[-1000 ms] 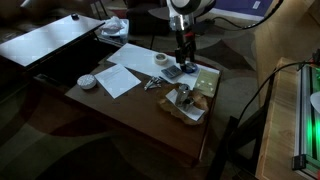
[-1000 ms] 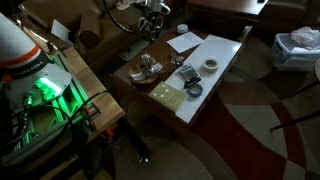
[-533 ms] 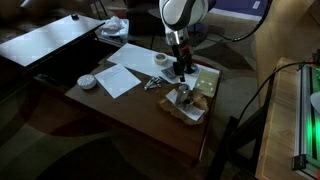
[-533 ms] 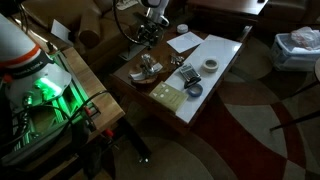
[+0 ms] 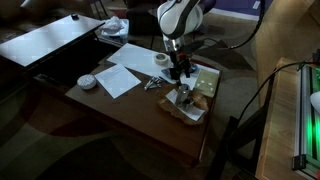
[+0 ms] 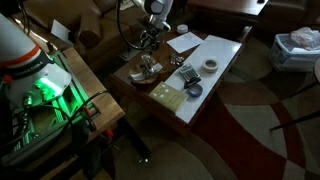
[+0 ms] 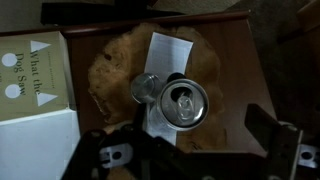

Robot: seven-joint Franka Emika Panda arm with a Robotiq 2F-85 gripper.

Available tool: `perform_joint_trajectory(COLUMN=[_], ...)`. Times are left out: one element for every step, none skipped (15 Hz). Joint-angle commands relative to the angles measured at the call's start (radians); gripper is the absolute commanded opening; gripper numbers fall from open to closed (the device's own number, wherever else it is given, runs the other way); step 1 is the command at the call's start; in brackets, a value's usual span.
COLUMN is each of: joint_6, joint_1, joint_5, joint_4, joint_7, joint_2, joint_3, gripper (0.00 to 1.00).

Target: Put the can on the left side of the book

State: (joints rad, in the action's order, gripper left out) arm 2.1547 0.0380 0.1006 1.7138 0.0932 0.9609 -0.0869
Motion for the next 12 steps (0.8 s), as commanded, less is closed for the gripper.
perform_joint_trajectory(joint_6=[-0.071,-0.090,-0.111,-0.127,-0.147,-0.164,-0.183,-0.203,-0.221,-0.232,-0.241,-0.249], joint_1=[-0.027,-0.028,-0.028,-0.032,-0.034,-0.036,-0.040,-0.041,-0.043,-0.043,-0.043,-0.044], joint_5=[0.005,0.006,0.009,0.008,0.009,0.010,0.012,0.012,0.012,0.012,0.013,0.013], joint_4=[-0.104,-0.124,-0.146,-0.164,-0.183,-0.202,-0.221,-0.239,-0.257,-0.275,-0.289,-0.305], joint_7=[-0.060,-0.065,-0.070,-0.079,-0.087,-0.097,-0.116,-0.123,-0.133,-0.140,-0.148,-0.154], joint_2=[0.090,0.107,0.125,0.139,0.152,0.164,0.176,0.188,0.200,0.211,0.221,0.231], joint_3=[0.015,0.013,0.012,0.013,0.014,0.015,0.019,0.020,0.022,0.024,0.025,0.027], gripper=[1.00,1.00,1.00,1.00,1.00,1.00,1.00,1.00,1.00,1.00,1.00,1.00])
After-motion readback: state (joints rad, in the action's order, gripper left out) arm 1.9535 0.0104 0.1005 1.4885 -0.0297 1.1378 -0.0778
